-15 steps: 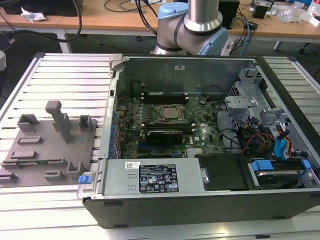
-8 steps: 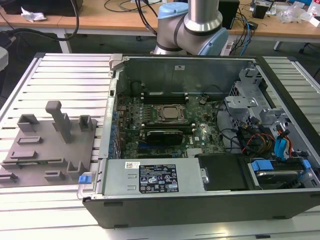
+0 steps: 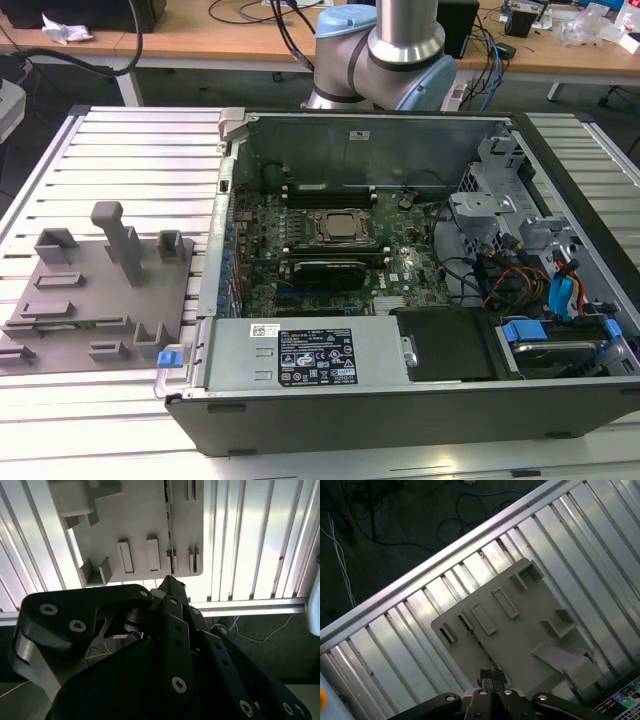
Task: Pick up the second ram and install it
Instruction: 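Pick up the second ram and move it above second insertion slot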
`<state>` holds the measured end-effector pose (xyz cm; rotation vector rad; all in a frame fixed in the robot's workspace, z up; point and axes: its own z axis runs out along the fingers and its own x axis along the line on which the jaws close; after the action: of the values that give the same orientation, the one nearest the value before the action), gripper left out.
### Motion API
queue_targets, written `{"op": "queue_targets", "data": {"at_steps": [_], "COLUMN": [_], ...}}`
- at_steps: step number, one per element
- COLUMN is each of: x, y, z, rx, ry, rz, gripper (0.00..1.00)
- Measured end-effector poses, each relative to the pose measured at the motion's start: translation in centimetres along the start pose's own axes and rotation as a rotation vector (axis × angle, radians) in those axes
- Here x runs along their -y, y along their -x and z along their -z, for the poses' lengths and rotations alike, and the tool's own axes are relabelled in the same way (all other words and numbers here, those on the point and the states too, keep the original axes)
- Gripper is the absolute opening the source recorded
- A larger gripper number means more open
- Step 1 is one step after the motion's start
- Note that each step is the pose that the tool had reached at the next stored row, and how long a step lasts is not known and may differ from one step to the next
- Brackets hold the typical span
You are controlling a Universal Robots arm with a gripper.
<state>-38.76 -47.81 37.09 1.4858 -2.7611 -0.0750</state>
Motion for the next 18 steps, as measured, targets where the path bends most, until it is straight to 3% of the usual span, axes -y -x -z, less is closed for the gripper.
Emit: {"op": "queue_targets", "data": {"at_steps": [12,14,18], "x": [0.00,0.00,0.00], "y": [0.00,0.00,0.00], "z": [0.00,0.00,0.00], "rx": [-0.0075,-0.0099,-0.0114], "ry": [0.0030,0.0039,0.0046], "rz": [0.168,0.220,0.255], "gripper": [0.11,0.11,0.11]}}
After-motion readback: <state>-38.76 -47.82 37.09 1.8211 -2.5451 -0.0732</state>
